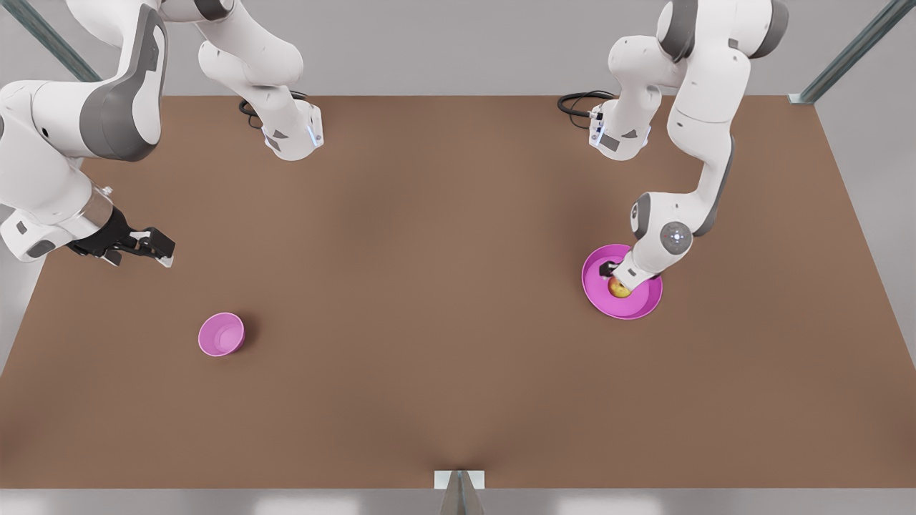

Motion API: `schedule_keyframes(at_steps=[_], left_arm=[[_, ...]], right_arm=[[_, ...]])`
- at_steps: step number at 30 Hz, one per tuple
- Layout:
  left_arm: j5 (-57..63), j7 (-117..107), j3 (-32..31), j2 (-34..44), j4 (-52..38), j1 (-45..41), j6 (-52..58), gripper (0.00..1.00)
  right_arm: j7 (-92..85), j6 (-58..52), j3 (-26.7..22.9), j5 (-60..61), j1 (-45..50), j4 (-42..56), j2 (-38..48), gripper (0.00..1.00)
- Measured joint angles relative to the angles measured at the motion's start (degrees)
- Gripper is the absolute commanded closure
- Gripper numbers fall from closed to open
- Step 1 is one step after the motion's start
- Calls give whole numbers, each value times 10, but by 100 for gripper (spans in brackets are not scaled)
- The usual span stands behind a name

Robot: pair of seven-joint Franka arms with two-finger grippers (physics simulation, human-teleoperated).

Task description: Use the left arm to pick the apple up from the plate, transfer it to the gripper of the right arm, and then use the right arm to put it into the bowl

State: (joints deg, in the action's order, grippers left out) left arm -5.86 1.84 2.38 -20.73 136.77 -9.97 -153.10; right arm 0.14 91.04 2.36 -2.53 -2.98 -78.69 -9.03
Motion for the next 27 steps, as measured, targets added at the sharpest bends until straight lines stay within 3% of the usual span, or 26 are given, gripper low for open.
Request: schedule_keyframes(at_steps=[13,17,27], left_arm=[[0,-1,-1,-7,-17,-1,-29,0],[0,-1,-3,-10,-18,-1,-31,14],[0,-2,-4,-10,-18,-1,-32,22]], right_arm=[[2,2,2,4,-7,0,-1,0],[2,2,2,4,-10,0,-1,0],[1,2,2,4,-11,0,-1,0]])
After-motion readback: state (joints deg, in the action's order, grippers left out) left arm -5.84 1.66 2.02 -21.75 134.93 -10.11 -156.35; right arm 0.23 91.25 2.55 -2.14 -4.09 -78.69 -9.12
